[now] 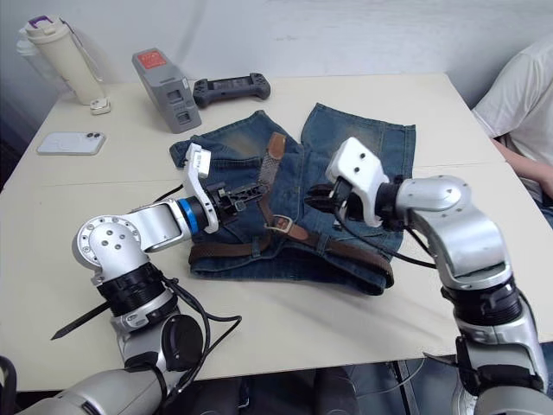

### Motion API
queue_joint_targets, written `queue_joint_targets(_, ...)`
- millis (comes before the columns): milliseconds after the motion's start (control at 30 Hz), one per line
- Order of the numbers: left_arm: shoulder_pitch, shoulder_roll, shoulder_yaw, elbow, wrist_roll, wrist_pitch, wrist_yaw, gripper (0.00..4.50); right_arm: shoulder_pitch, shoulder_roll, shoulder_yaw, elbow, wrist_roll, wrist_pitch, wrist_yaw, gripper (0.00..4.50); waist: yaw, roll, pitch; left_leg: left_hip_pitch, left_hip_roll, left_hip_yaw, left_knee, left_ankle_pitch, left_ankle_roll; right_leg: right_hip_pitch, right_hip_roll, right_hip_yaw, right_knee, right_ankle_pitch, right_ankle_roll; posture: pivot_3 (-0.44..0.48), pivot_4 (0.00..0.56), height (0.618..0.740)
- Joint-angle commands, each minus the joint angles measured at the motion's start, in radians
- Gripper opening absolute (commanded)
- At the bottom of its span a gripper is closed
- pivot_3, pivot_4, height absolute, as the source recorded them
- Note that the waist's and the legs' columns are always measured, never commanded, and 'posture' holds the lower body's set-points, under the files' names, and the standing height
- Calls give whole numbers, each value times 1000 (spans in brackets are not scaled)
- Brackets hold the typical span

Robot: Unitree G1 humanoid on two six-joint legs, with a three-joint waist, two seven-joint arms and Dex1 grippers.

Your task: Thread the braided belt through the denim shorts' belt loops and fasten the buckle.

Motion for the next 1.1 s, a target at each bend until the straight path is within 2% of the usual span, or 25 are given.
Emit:
queue_joint_targets(33,7,4,17,-51,-64,-1,-8,0,-5,30,-4,1,20,-8,-24,102,0,0,0,0,0,0,0,0,0,0,0,0,0,0,0,0,150,740)
queue_joint_targets(300,25,19,21,-59,-129,-1,16,0,-13,108,46,83,10,-27,-52,41,-1,0,0,0,0,0,0,0,0,0,0,0,0,0,0,0,150,740)
queue_joint_targets(500,35,36,25,-57,-165,-1,34,0,63,79,83,89,-6,-50,-37,41,0,0,0,0,0,0,0,0,0,0,0,0,0,0,0,0,150,740)
queue_joint_targets(667,62,47,9,-31,-239,-1,59,0,134,105,86,90,10,-67,-40,41,0,0,0,0,0,0,0,0,0,0,0,0,0,0,0,0,150,740)
queue_joint_targets(900,78,61,-9,32,-349,-1,124,0,189,104,159,172,-84,-134,-65,41,-1,0,0,0,0,0,0,0,0,0,0,0,0,0,0,0,150,740)
queue_joint_targets(1000,112,90,-62,49,-394,-1,131,0,193,103,176,189,-112,-159,-73,41,-1,-1,-1,1,0,0,0,0,0,1,0,0,0,0,0,0,150,740)
queue_joint_targets(1100,121,99,-67,66,-420,-1,149,0,182,112,115,142,-60,-147,-70,41,0,-1,-1,3,0,0,0,0,0,2,0,0,0,0,0,0,150,740)
